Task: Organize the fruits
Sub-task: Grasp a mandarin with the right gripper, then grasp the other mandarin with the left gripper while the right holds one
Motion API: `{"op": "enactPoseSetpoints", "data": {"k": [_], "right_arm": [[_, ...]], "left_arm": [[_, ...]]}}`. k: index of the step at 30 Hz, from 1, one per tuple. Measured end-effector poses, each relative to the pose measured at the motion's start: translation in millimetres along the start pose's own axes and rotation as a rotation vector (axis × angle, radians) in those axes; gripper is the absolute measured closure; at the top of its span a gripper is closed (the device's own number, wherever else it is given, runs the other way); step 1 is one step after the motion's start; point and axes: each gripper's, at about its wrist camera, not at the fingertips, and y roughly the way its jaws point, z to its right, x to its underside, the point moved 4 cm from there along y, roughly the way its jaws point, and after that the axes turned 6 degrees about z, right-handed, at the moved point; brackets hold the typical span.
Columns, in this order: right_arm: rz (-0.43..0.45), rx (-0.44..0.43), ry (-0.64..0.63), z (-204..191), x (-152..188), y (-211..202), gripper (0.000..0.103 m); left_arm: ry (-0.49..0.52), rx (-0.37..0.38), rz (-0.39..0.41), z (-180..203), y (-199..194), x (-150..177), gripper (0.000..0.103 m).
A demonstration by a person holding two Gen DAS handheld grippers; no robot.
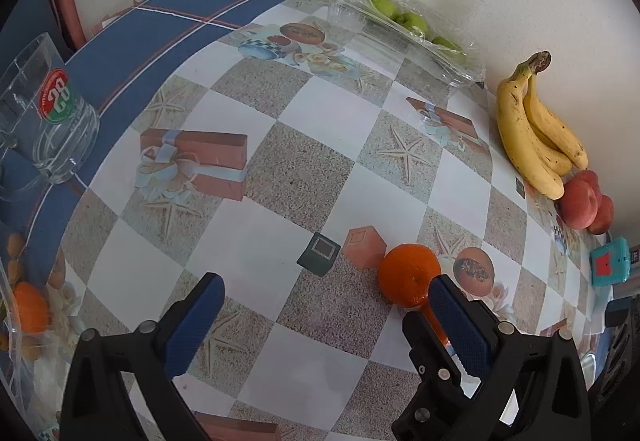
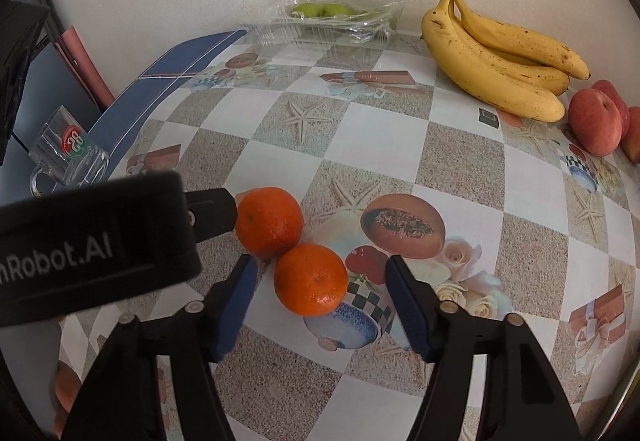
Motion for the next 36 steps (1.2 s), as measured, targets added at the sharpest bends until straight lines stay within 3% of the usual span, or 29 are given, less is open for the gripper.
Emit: {"op": "enactPoseSetpoints", "data": {"k": [13, 24, 36], "right_arm": [[0.003, -0.019, -0.015, -2.8, 0.8, -1.8, 0.064], [-0.007, -0.037, 0.004, 0.3, 1.3, -3.8, 0.065], [0.015, -0.015, 0.104, 34.8, -7.8, -19.7, 0.065]], "left_arm": [[-0.021, 0.018, -0.01, 3.4, -0.2, 0.2, 0.0], [-0.077, 0.04, -0.015, -0.3, 0.5, 1.3, 0.0], [-0.019, 0.07, -0.023, 19.6, 2.8, 5.4, 0.004]]}}
